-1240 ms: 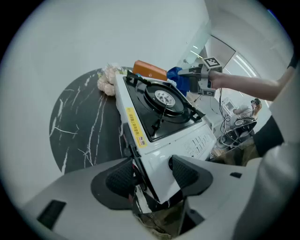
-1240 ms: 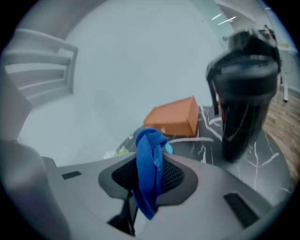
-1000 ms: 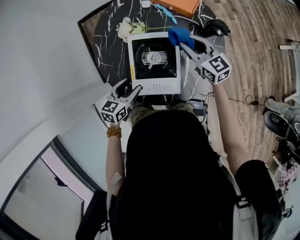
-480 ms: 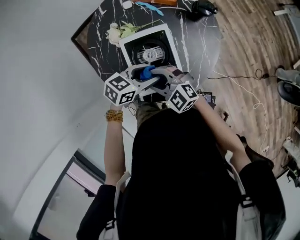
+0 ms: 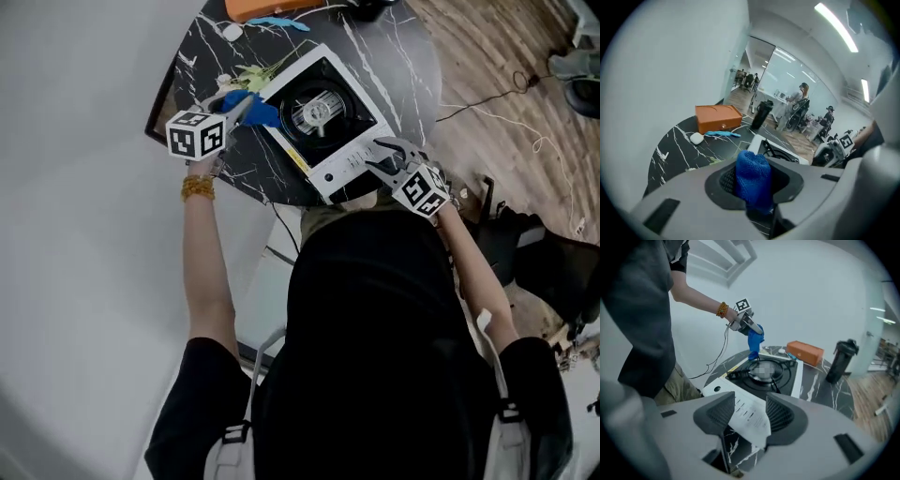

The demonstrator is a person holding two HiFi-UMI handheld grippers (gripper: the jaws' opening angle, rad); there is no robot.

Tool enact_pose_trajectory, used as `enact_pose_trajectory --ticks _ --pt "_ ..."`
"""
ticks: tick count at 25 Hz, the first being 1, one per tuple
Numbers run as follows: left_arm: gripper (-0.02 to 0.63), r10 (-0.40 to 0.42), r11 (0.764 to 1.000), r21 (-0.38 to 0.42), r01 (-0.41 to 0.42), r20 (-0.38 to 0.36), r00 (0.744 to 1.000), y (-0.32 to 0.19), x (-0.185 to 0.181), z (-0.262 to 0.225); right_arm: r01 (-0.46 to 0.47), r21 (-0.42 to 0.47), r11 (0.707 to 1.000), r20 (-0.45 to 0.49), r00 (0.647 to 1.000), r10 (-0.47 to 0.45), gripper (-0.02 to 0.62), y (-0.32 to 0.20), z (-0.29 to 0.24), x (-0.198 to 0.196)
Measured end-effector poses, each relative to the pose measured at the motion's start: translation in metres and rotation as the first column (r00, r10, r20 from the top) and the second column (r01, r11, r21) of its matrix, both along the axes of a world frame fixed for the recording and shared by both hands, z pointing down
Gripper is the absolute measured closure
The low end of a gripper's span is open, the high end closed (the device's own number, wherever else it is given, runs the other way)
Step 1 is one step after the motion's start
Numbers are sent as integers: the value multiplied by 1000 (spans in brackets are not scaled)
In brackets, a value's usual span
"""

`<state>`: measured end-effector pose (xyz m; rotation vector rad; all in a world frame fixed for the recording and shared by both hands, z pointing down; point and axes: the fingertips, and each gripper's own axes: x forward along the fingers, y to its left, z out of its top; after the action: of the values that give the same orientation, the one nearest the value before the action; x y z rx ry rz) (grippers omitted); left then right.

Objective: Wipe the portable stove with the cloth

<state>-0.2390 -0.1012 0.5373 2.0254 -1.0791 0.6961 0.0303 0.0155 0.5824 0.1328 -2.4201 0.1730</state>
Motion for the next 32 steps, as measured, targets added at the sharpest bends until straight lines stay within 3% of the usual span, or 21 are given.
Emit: enact_pose_trajectory --ticks 1,3,5,7,9,12,14,18,22,24,28,30,32 --pt "512 -21 1000 20 21 -2 1000 -12 -10 3 -49 -21 999 -17 999 49 413 4 8 5" --pt "512 -13 999 44 9 77 997 -28 -24 20 -144 -55 988 -67 988 140 413 9 25 14" --pt "509 79 997 6 -83 222 972 -29 -26 53 -198 -81 977 -121 975 187 411 16 39 17" --pt "505 200 980 -73 -186 302 932 -16 -17 89 -230 -106 968 -149 966 213 399 23 48 13" --pt "500 225 974 -82 -210 289 931 -11 -10 105 -264 -115 958 -168 955 244 391 26 52 5" --pt "505 295 955 -120 -272 261 919 -9 -8 106 -290 -37 956 -197 940 277 380 32 60 -6" --pt "514 387 919 -184 -349 245 889 -8 -4 107 -320 -5 947 -194 930 313 380 32 62 -10" --pt "518 527 840 -278 -465 217 822 -16 18 108 -335 -34 942 -153 933 326 380 27 58 -15" --pt "519 593 799 -304 -519 254 764 -36 48 111 -359 -98 928 -92 932 351 380 24 54 -22" --pt "519 588 801 -301 -517 235 774 -50 62 111 -347 -100 933 -78 937 340 382 25 53 -27" --pt "518 501 848 -284 -448 151 852 -73 89 112 -336 -82 938 -61 942 331 382 28 53 -31" --pt "518 446 882 -244 -404 151 882 -85 98 111 -336 -80 938 -53 941 333 382 28 53 -32" --pt "518 349 935 -136 -329 171 921 -98 108 104 -337 -80 938 -52 941 333 382 30 53 -33"
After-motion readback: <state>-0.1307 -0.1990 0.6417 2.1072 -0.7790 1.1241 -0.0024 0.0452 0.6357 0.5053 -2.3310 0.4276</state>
